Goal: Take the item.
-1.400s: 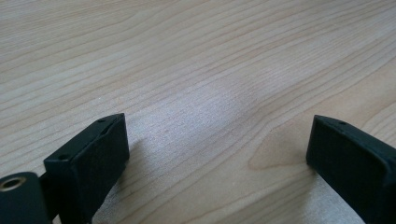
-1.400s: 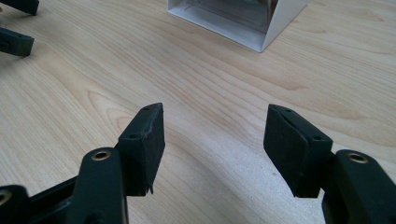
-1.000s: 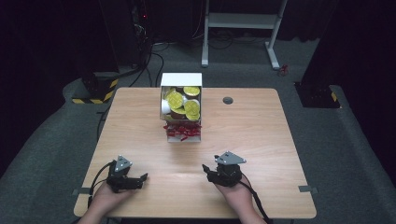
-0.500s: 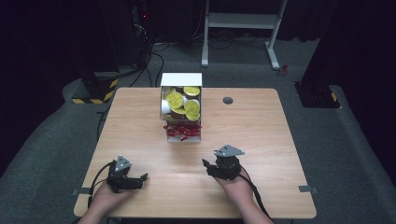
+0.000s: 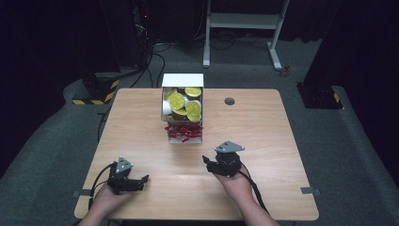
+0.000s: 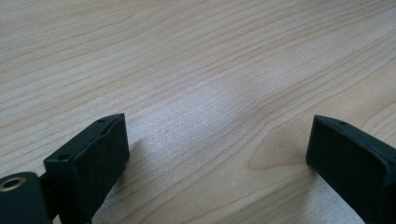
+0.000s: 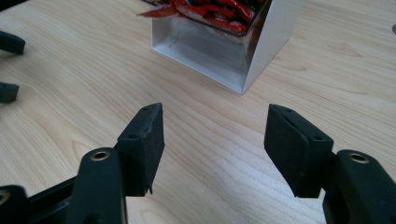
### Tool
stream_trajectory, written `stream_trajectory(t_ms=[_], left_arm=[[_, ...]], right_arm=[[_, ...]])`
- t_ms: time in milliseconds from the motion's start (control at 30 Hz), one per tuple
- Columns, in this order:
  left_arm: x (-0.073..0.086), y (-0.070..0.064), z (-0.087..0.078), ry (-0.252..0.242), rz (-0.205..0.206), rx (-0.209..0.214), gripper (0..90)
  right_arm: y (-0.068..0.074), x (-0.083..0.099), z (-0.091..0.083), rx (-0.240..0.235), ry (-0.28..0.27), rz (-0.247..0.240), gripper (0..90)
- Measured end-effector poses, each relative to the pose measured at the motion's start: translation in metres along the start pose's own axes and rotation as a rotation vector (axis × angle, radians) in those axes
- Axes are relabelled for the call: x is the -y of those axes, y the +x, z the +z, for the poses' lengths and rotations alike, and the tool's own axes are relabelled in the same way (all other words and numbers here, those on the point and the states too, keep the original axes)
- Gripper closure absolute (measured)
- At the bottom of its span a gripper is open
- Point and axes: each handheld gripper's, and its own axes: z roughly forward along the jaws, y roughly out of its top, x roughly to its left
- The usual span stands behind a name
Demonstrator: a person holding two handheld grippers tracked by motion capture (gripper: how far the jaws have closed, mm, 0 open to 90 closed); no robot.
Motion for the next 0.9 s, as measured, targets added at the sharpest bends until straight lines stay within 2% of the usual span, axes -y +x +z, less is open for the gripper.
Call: stream_trajectory(t_ms=[300, 333, 367, 433, 533, 700, 800, 900], left_arm=[[0.0, 0.0, 0.0, 0.0, 0.001, -0.001, 6.1], [0.0, 0.0, 0.0, 0.0, 0.001, -0.001, 6.1], [0.0, 0.0, 0.0, 0.0, 0.0, 0.0, 6.1], [0.0, 0.0, 0.0, 0.0, 0.0, 0.0, 6.1], [0.0, 0.0, 0.0, 0.0, 0.0, 0.0, 6.1], [0.0, 0.0, 0.0, 0.0, 0.0, 0.0, 6.1], [0.0, 0.0, 0.0, 0.0, 0.0, 0.0, 6.1], [0.0, 0.0, 0.0, 0.001, 0.001, 0.0, 6.1]], right_arm=[[-0.001, -0.012, 0.001, 0.028, -0.014, -0.008, 37.5], [-0.001, -0.014, 0.001, 0.02, -0.018, -0.007, 37.5], [-0.002, -0.017, 0.001, 0.039, -0.023, -0.021, 37.8], [-0.002, -0.018, 0.001, 0.037, -0.023, -0.008, 37.8], [-0.002, -0.021, 0.002, 0.046, -0.032, -0.014, 38.2], [-0.002, -0.027, 0.003, 0.062, -0.044, -0.02, 40.0], [-0.002, -0.03, 0.005, 0.065, -0.064, -0.032, 45.7], [-0.003, -0.033, 0.007, 0.067, -0.065, -0.034, 46.8]])
